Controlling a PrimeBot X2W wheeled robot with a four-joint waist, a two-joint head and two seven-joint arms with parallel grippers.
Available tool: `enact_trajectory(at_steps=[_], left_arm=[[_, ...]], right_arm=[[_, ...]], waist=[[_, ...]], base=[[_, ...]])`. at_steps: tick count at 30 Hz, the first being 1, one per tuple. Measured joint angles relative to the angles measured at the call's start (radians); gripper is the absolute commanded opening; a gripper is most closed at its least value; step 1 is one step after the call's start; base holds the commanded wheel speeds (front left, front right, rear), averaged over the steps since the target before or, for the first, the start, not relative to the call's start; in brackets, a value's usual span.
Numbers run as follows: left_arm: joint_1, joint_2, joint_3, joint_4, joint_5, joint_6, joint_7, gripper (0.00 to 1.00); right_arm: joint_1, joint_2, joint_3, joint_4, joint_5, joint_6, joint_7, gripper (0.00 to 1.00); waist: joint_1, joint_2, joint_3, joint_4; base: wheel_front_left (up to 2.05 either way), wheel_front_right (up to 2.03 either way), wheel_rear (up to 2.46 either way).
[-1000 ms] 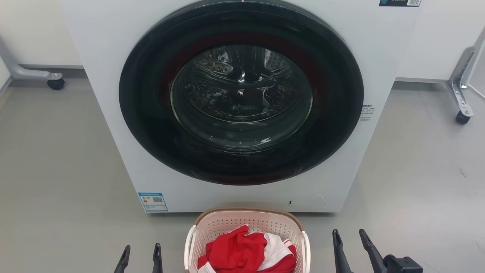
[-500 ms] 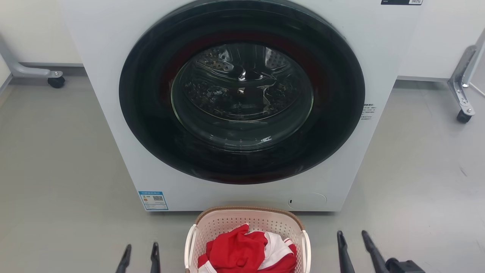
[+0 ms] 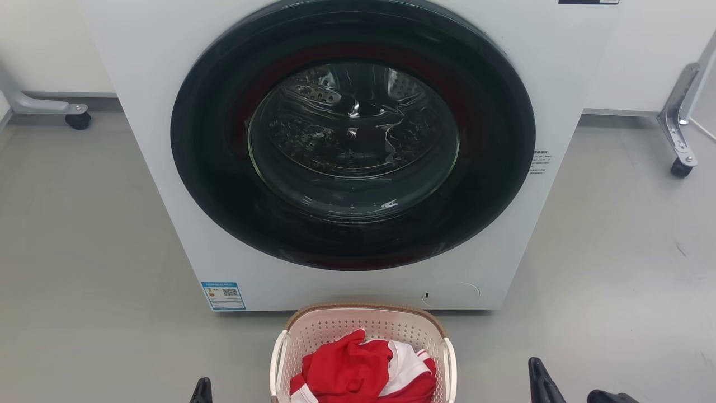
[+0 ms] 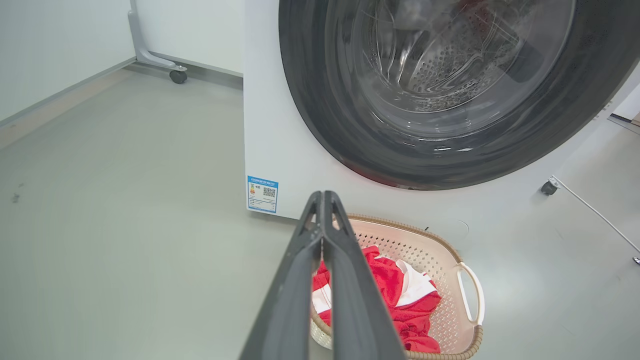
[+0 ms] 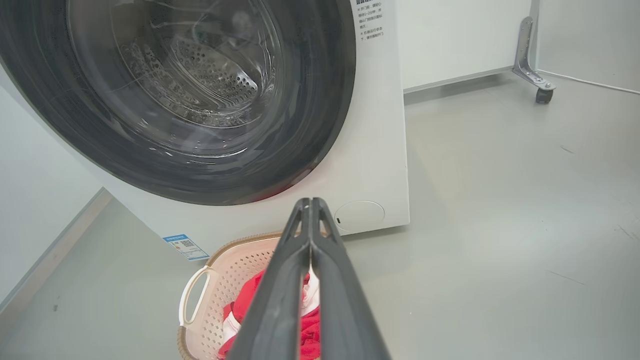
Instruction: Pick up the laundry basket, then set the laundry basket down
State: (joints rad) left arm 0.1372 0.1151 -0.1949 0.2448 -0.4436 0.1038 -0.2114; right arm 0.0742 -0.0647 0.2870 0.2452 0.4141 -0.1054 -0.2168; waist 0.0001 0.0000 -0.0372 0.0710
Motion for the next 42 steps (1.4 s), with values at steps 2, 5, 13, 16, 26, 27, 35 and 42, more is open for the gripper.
enact_trajectory(at_steps=[2, 5, 13, 16, 26, 27, 35, 42], left_arm=[[-0.007, -0.002, 0.007, 0.001, -0.028, -0.008, 0.009, 0.00], [-0.011, -0.006, 0.019, 0.002, -0.067, -0.015, 0.021, 0.00], [-0.030, -0.012, 0.045, 0.008, -0.179, -0.035, 0.053, 0.00], [-0.035, -0.014, 0.055, 0.009, -0.213, -0.043, 0.065, 0.00], [-0.058, -0.021, 0.088, 0.014, -0.348, -0.069, 0.102, 0.00], [-0.058, -0.022, 0.090, 0.015, -0.364, -0.070, 0.107, 0.00], [-0.078, -0.027, 0.118, 0.020, -0.460, -0.088, 0.135, 0.00], [-0.097, -0.033, 0.138, 0.025, -0.556, -0.107, 0.159, 0.00]], right_arm=[[-0.002, 0.001, -0.010, 0.000, 0.038, 0.002, 0.008, 0.00], [-0.004, 0.001, -0.025, 0.002, 0.078, 0.010, 0.022, 0.00], [-0.019, 0.003, -0.064, 0.008, 0.185, 0.032, 0.055, 0.00], [-0.026, 0.004, -0.079, 0.010, 0.229, 0.037, 0.067, 0.00], [-0.045, 0.008, -0.128, 0.017, 0.362, 0.063, 0.105, 0.00], [-0.047, 0.008, -0.132, 0.017, 0.374, 0.067, 0.111, 0.00], [-0.056, 0.010, -0.170, 0.021, 0.482, 0.088, 0.138, 0.00], [-0.069, 0.012, -0.203, 0.024, 0.572, 0.106, 0.164, 0.00]], waist=[[0.0000, 0.0000, 0.001, -0.002], [0.0000, 0.0000, 0.002, -0.004], [0.0000, 0.0001, 0.006, -0.011], [0.0000, 0.0000, 0.007, -0.013], [0.0000, 0.0001, 0.011, -0.021], [0.0000, 0.0000, 0.012, -0.022], [0.0000, 0.0000, 0.015, -0.028], [0.0000, 0.0000, 0.019, -0.034]], base=[[0.00, 0.00, 0.00], [0.00, 0.00, 0.00], [0.00, 0.00, 0.00], [0.00, 0.00, 0.00], [0.00, 0.00, 0.00], [0.00, 0.00, 0.00], [0.00, 0.00, 0.00], [0.00, 0.00, 0.00]])
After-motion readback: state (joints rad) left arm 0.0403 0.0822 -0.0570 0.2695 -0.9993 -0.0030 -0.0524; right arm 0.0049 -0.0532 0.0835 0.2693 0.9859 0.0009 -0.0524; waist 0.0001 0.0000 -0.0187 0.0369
